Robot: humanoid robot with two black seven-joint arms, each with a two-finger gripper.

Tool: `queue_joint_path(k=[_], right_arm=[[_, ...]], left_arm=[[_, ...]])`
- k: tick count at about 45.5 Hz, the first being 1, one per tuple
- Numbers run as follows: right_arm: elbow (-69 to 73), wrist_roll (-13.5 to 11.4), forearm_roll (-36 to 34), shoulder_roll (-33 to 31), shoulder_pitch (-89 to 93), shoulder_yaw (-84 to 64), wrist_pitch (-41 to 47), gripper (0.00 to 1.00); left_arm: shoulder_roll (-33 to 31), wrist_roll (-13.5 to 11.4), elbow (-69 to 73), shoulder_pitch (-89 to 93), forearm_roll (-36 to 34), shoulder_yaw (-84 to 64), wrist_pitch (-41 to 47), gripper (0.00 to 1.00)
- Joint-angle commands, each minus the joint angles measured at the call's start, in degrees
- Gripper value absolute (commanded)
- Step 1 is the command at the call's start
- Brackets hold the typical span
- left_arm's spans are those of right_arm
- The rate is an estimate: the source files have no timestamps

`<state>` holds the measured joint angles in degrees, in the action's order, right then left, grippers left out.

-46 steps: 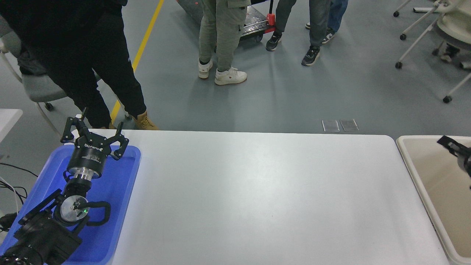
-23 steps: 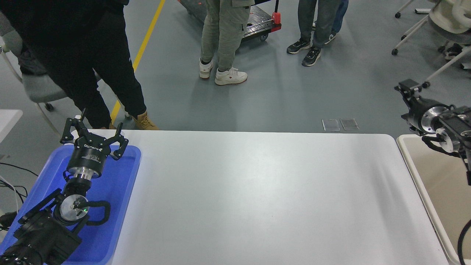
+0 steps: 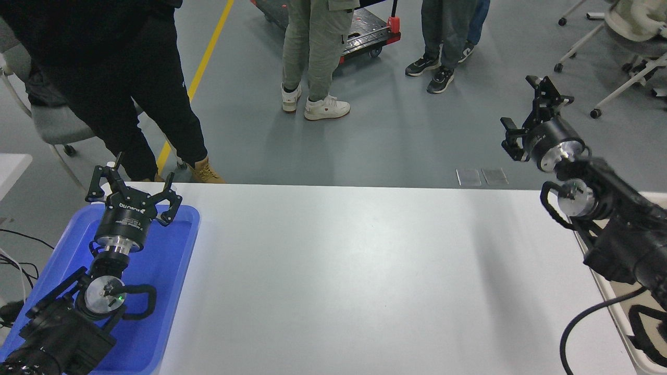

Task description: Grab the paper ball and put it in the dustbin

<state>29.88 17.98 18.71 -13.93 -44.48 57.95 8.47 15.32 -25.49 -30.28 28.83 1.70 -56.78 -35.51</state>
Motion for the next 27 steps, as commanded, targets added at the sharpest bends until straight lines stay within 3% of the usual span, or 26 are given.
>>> queue_joint_path(k=[1, 6, 27], right_arm=[[0.9, 5.7, -0.1, 3.1, 3.8, 6.2, 0.0, 1.0], [0.9, 6.9, -0.1, 3.1, 4.9, 7.7, 0.0, 1.0], [1.2, 6.9, -0.3, 2.5, 9.0, 9.7, 0.7, 1.0]], left_arm=[[0.0, 0.0, 0.0, 0.0, 0.1, 0.0, 0.0, 1.0], [0.0, 0.0, 0.0, 0.0, 0.0, 0.0, 0.0, 1.0], [0.0, 0.0, 0.0, 0.0, 0.0, 0.0, 0.0, 1.0]])
